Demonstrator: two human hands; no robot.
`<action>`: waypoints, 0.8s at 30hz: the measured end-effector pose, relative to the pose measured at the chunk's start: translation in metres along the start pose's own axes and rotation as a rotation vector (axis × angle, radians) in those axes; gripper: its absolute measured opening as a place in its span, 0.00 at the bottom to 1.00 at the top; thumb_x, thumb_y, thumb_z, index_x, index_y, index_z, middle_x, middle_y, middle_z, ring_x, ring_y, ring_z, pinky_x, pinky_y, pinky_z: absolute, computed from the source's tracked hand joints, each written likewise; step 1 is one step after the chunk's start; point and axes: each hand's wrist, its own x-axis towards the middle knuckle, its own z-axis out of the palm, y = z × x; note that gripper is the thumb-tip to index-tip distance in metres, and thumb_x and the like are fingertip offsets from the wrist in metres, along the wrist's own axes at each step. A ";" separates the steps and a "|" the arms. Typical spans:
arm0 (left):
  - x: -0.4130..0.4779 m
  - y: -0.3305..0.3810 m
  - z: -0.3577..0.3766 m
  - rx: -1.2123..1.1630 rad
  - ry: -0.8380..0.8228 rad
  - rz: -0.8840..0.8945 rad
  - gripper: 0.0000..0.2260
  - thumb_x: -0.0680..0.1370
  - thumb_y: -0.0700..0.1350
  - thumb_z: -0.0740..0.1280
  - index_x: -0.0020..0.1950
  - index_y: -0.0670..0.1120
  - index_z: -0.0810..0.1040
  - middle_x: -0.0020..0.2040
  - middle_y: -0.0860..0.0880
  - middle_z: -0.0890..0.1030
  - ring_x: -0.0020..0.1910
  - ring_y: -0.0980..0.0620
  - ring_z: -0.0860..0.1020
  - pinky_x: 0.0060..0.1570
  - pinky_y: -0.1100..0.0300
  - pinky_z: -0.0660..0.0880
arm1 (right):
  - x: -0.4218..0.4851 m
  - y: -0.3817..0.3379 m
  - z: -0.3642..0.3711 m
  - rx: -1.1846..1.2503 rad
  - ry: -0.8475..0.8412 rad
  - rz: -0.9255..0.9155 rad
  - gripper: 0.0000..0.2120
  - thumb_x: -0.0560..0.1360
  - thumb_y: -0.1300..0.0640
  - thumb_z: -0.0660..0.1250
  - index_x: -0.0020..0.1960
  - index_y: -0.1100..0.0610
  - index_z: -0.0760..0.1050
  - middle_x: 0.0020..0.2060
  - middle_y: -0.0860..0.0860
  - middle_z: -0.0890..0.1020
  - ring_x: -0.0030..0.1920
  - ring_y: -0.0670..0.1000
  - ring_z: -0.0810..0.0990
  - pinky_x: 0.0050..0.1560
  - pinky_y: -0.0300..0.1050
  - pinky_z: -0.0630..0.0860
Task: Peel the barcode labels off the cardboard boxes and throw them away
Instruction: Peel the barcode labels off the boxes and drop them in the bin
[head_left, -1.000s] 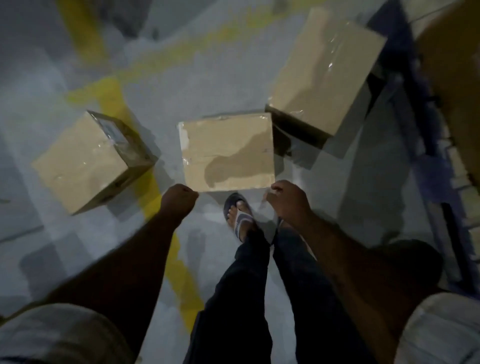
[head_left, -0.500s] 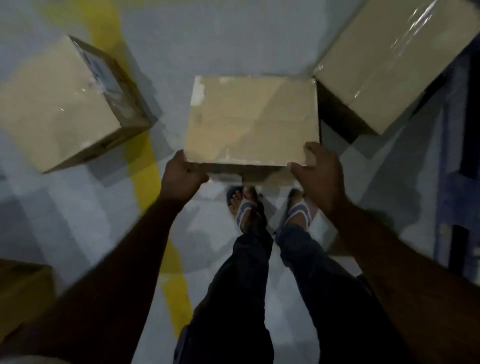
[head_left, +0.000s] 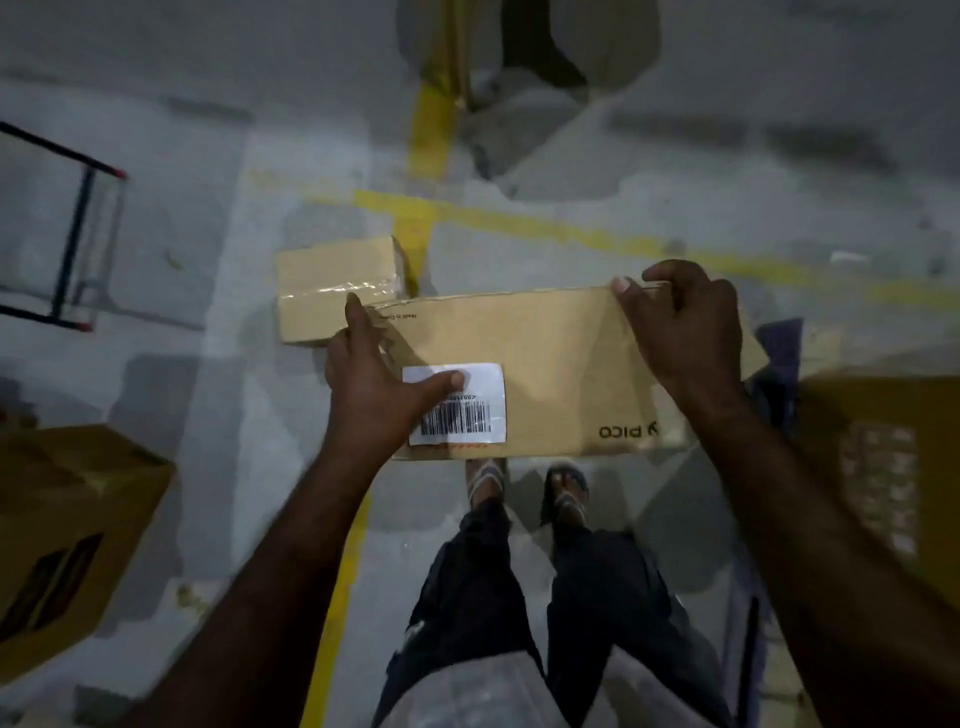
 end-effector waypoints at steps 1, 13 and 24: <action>-0.012 0.007 -0.011 0.004 0.039 -0.002 0.57 0.64 0.51 0.82 0.81 0.48 0.46 0.72 0.42 0.64 0.73 0.45 0.61 0.66 0.56 0.62 | -0.004 -0.014 -0.010 -0.008 0.001 -0.027 0.23 0.68 0.30 0.65 0.53 0.46 0.77 0.50 0.58 0.79 0.48 0.56 0.80 0.47 0.45 0.76; -0.205 0.008 -0.100 -0.123 0.541 -0.307 0.54 0.60 0.53 0.83 0.79 0.51 0.56 0.70 0.41 0.69 0.70 0.40 0.67 0.67 0.46 0.68 | -0.095 -0.144 -0.051 -0.091 -0.324 -0.548 0.23 0.71 0.33 0.64 0.59 0.47 0.75 0.57 0.58 0.76 0.57 0.60 0.76 0.55 0.50 0.74; -0.408 -0.064 -0.162 -0.268 1.050 -0.653 0.55 0.60 0.56 0.83 0.79 0.51 0.56 0.70 0.42 0.71 0.71 0.40 0.68 0.67 0.46 0.69 | -0.318 -0.238 -0.020 -0.400 -0.608 -1.397 0.39 0.70 0.26 0.58 0.76 0.36 0.50 0.79 0.48 0.42 0.71 0.65 0.61 0.63 0.61 0.70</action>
